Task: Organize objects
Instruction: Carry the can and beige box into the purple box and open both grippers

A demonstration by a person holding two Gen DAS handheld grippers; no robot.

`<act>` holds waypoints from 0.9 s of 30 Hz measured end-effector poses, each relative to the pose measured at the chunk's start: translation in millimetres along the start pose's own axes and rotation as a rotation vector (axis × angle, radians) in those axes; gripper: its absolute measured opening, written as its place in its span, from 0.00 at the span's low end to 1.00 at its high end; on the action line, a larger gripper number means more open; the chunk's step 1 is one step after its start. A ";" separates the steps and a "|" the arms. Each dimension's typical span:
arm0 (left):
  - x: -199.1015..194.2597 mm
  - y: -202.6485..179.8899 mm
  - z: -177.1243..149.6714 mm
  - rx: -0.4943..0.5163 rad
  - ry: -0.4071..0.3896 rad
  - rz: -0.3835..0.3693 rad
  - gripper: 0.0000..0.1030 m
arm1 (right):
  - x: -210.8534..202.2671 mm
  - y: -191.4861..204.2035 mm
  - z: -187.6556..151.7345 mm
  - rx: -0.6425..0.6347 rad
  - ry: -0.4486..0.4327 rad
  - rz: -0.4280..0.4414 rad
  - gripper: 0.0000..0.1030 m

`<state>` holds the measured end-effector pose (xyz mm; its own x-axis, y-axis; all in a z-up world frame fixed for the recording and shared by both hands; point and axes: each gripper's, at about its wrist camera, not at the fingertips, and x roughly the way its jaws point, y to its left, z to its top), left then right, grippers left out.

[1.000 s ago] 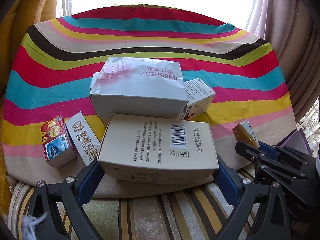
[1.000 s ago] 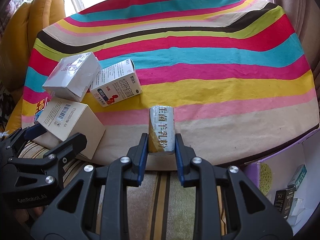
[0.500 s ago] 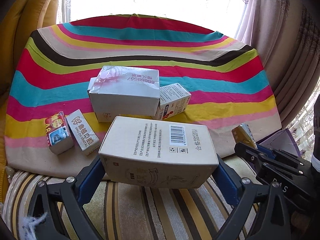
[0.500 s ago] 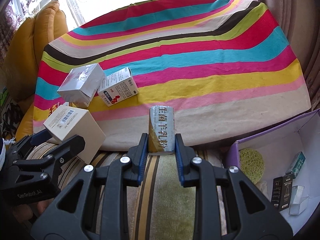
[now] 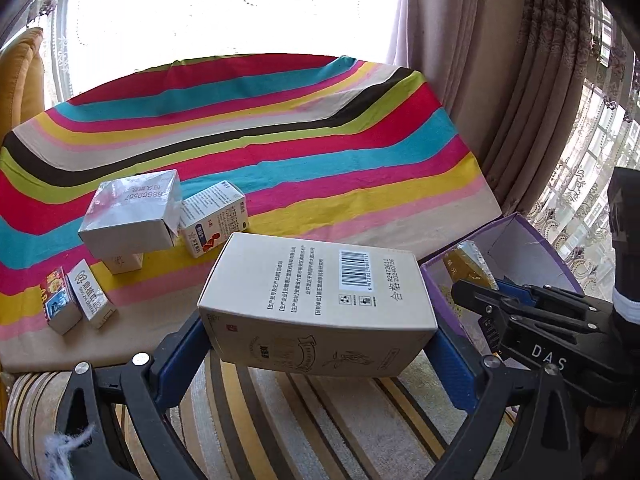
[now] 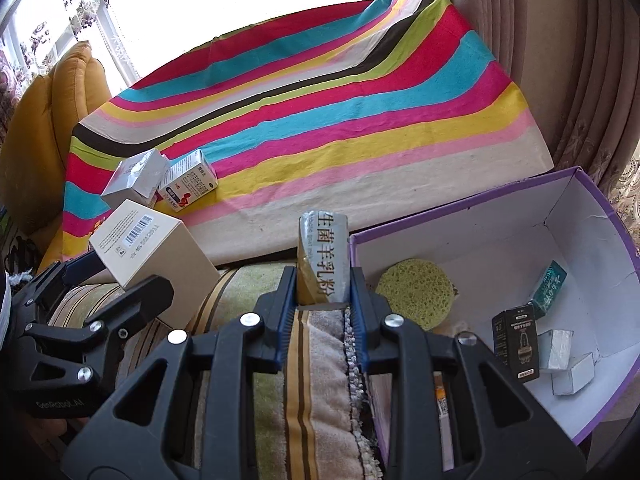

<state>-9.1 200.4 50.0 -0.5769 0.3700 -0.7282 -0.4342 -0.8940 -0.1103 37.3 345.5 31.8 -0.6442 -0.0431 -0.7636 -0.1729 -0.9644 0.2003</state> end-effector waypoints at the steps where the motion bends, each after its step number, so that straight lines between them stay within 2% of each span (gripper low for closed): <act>1: -0.7 -5.3 0.5 0.012 -0.004 -0.014 0.98 | -2.8 -4.9 -1.8 0.007 -0.001 -0.007 0.29; 6: -1.2 -32.0 3.4 0.063 -0.010 -0.088 0.98 | -18.7 -32.1 -12.7 0.049 -0.006 -0.041 0.29; 18: -1.0 -91.7 4.0 0.186 -0.010 -0.195 0.98 | -49.9 -98.6 -40.4 0.160 -0.014 -0.144 0.29; 27: 4.5 -128.1 5.8 0.251 -0.001 -0.287 0.98 | -68.6 -125.0 -44.4 0.197 -0.041 -0.223 0.29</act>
<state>39.9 318.1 64.8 -0.4081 0.5966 -0.6911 -0.7340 -0.6645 -0.1403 136.2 457.4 31.9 -0.6032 0.1782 -0.7774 -0.4522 -0.8793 0.1493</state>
